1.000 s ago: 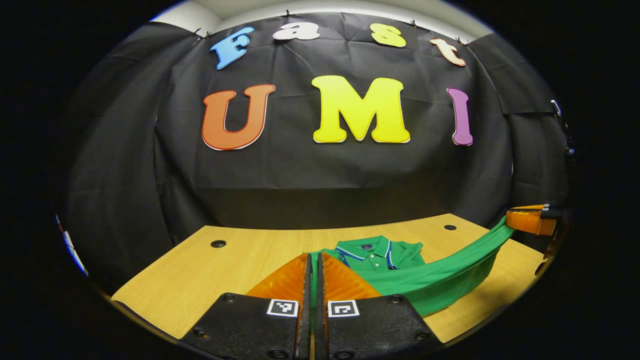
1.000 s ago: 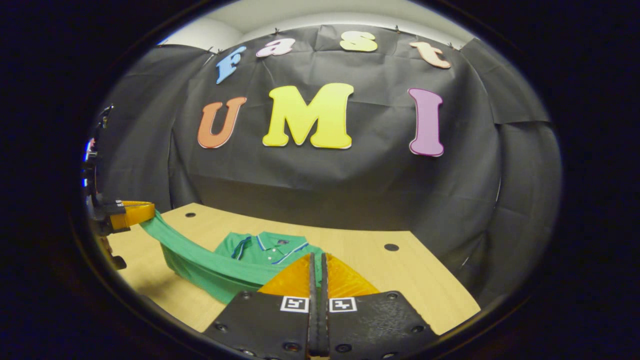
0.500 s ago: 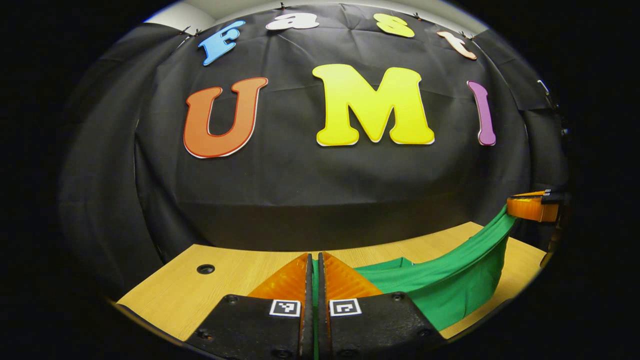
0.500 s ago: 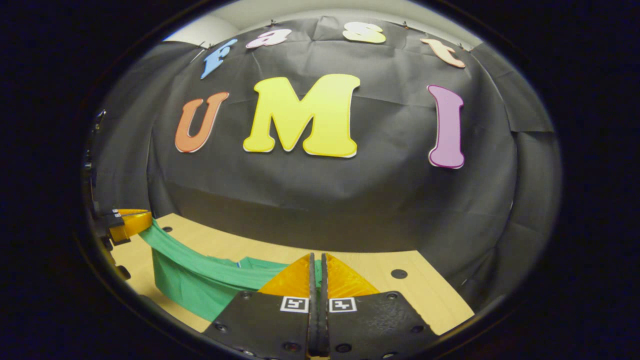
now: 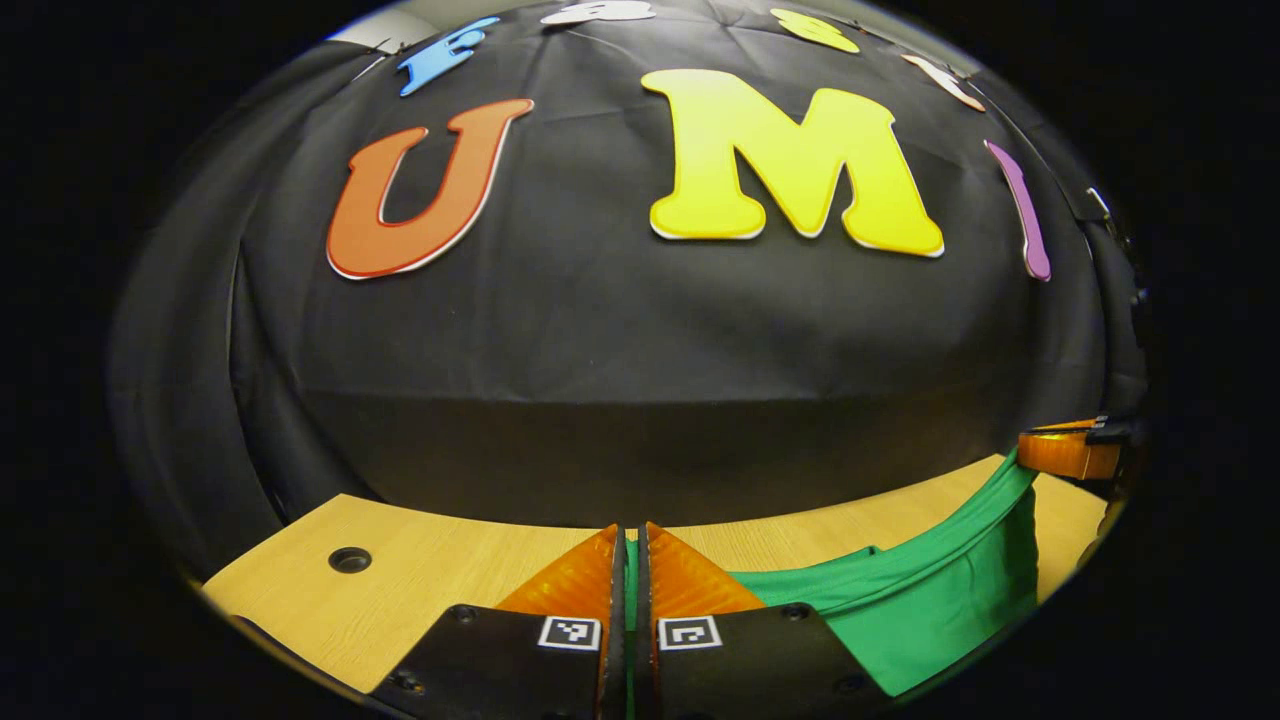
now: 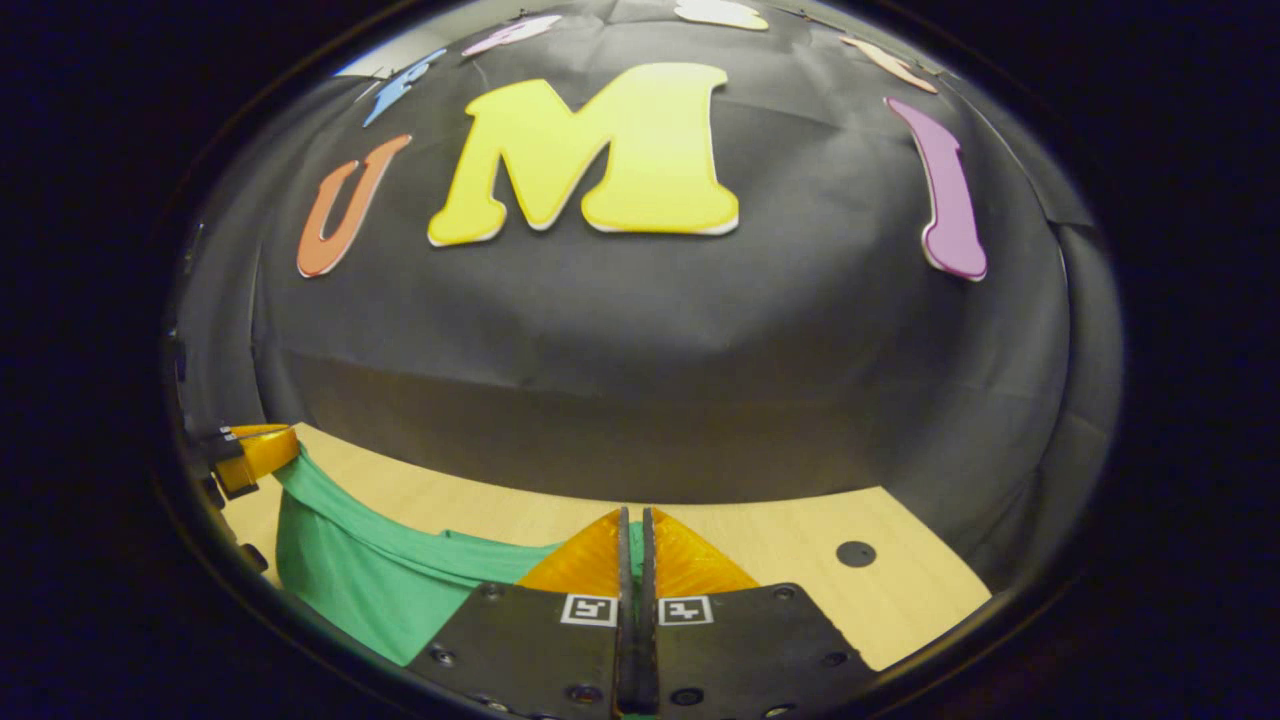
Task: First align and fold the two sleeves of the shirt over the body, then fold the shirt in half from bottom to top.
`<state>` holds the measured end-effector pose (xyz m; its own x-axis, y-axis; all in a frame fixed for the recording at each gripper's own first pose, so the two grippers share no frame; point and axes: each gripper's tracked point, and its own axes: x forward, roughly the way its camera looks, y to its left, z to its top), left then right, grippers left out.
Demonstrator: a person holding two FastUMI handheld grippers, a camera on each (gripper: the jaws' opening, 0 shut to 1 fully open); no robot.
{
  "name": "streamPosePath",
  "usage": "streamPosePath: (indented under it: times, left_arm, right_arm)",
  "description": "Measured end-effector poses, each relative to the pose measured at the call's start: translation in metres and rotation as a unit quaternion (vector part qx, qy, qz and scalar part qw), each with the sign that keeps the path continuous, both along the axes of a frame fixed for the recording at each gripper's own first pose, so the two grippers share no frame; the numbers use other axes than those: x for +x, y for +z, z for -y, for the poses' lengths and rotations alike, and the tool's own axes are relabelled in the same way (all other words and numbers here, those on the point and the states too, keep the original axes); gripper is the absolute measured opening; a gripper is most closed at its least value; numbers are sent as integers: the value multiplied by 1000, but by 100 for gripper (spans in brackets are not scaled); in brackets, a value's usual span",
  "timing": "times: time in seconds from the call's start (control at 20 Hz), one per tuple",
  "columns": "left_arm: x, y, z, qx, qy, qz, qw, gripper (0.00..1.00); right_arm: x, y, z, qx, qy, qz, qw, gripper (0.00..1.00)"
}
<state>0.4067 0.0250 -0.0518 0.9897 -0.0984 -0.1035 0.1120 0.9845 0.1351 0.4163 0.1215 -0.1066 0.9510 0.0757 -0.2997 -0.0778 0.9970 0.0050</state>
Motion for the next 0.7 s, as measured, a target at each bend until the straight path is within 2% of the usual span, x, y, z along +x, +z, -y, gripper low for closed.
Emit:
streamPosePath:
  times: [0.15, 0.3, 0.4, 0.45, 0.5, 0.55, 0.6, 0.65, 0.7]
  left_arm:
    - [17, -32, 9, 2, -6, -19, 1000, 8]
    - [17, -57, 10, 4, -1, -45, 999, 9]
    - [18, -63, 8, -1, 1, -50, 999, 14]
    - [17, -64, 9, -2, 0, -52, 999, 23]
    - [17, -64, 8, -2, 3, -52, 999, 25]
    - [16, -64, 8, -2, 4, -53, 999, 39]
    - [15, -65, 9, -2, 4, -56, 998, 50]
    - [14, -66, 11, -6, 1, -59, 998, 67]
    - [14, -67, 13, -10, -2, -61, 998, 66]
  right_arm:
    - [17, -44, 4, -27, -20, -37, 999, 0]
    - [16, -59, 7, -35, -24, -52, 998, 1]
    - [16, -59, 5, -27, -24, -56, 998, 1]
    - [16, -61, 5, -27, -24, -59, 998, 5]
    - [15, -61, 6, -32, -24, -61, 997, 5]
    - [16, -62, 6, -39, -25, -58, 997, 5]
    - [15, -61, 2, -45, -23, -57, 997, 10]
    - [16, -60, 1, -52, -23, -55, 997, 16]
    - [13, -58, -2, -52, -20, -52, 997, 20]
